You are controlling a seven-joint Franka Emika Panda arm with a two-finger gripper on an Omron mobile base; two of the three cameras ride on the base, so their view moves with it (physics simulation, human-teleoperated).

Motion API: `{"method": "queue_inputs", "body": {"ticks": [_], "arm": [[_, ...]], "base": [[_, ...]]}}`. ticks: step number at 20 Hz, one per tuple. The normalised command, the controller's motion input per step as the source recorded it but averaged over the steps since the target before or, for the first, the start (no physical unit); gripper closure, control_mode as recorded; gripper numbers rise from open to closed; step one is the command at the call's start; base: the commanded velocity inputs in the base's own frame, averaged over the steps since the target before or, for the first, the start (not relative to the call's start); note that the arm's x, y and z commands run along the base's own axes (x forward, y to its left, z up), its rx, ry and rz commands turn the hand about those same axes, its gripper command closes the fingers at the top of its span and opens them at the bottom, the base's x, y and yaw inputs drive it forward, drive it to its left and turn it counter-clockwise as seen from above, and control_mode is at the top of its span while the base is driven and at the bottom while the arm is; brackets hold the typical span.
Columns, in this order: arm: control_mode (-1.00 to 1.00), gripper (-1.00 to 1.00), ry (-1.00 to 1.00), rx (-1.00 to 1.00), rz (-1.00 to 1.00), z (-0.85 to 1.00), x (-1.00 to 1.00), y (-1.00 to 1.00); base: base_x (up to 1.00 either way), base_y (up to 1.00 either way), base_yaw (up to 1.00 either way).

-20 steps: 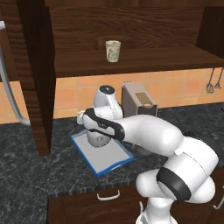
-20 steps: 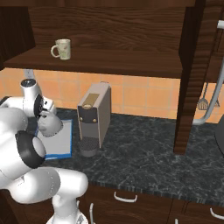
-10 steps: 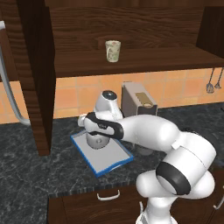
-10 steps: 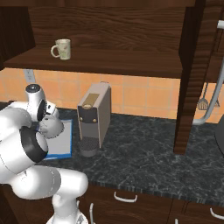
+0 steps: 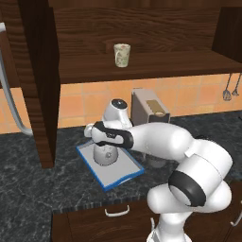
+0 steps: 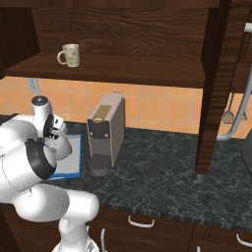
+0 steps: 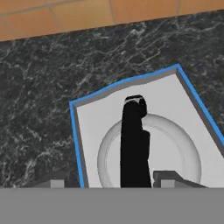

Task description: Pick the kettle from the counter and place it on the tray. Then pick the mug from the cabinet and place it on the tray. Then close the cabinet doors.

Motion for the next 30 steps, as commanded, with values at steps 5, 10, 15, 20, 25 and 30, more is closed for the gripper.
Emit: {"method": "queue_inputs", "body": {"ticks": [5,10,15,20,25,30], "arm": [[-1.00,-1.00,0.01,0.00,0.00,0.34,-0.12,0.00],[-1.00,-1.00,0.09,-0.09,-0.04,0.84,-0.34,-0.04],[-1.00,-1.00,0.13,-0.14,-0.13,0.72,-0.68,-0.04],[-1.00,-1.00,0.01,-0.01,-0.03,0.03,-0.13,-0.10],[-1.00,-1.00,-0.08,-0.06,-0.01,0.81,-0.37,-0.06],[-1.00,-1.00,-0.06,-0.07,-0.04,1.00,-0.36,-0.21]], "base": [[0.00,0.00,0.00],[0.00,0.00,0.00],[0.00,0.00,0.00],[0.00,0.00,0.00],[0.00,0.00,0.00],[0.00,0.00,0.00]]}}
